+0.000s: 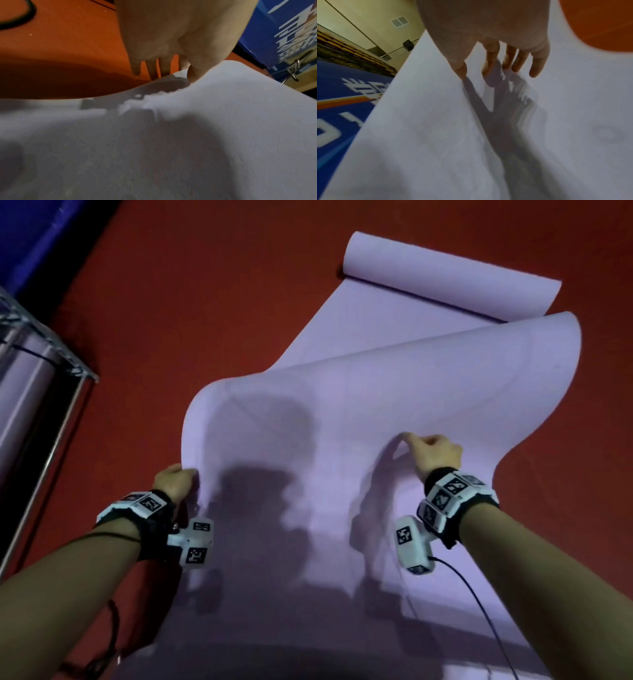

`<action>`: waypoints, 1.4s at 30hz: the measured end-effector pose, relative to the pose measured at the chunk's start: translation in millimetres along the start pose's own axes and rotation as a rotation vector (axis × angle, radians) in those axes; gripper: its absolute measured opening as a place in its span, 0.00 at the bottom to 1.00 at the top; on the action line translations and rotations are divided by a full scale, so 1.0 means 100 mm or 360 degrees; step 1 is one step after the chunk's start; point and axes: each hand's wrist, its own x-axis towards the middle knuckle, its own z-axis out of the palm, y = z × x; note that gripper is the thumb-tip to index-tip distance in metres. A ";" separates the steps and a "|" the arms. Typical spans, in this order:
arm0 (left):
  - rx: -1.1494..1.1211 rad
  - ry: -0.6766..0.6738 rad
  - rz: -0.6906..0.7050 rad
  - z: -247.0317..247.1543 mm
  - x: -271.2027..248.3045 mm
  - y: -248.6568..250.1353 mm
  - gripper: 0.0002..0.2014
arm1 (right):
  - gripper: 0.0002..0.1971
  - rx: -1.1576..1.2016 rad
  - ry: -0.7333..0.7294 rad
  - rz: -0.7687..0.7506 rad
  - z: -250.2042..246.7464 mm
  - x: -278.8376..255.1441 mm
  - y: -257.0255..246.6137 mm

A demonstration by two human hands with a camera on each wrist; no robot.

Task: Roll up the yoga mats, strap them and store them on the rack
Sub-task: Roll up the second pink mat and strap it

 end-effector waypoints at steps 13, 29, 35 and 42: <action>0.0635 -0.0981 0.0380 0.16 -1.19 0.19 0.07 | 0.30 0.0087 -0.0607 0.0345 -0.45 -0.52 0.32; 0.0013 0.0075 0.0348 -0.06 0.00 0.60 0.47 | 0.51 0.0576 0.0681 0.0038 -1.73 0.13 -0.07; -0.0212 -0.0029 0.0094 0.06 0.38 0.81 0.39 | 0.26 0.0548 -0.0041 0.0195 -1.92 0.91 -0.62; -0.0207 -0.0223 0.0098 0.08 0.38 0.98 0.24 | 0.09 -0.0616 -0.0660 0.0735 -1.84 0.92 0.04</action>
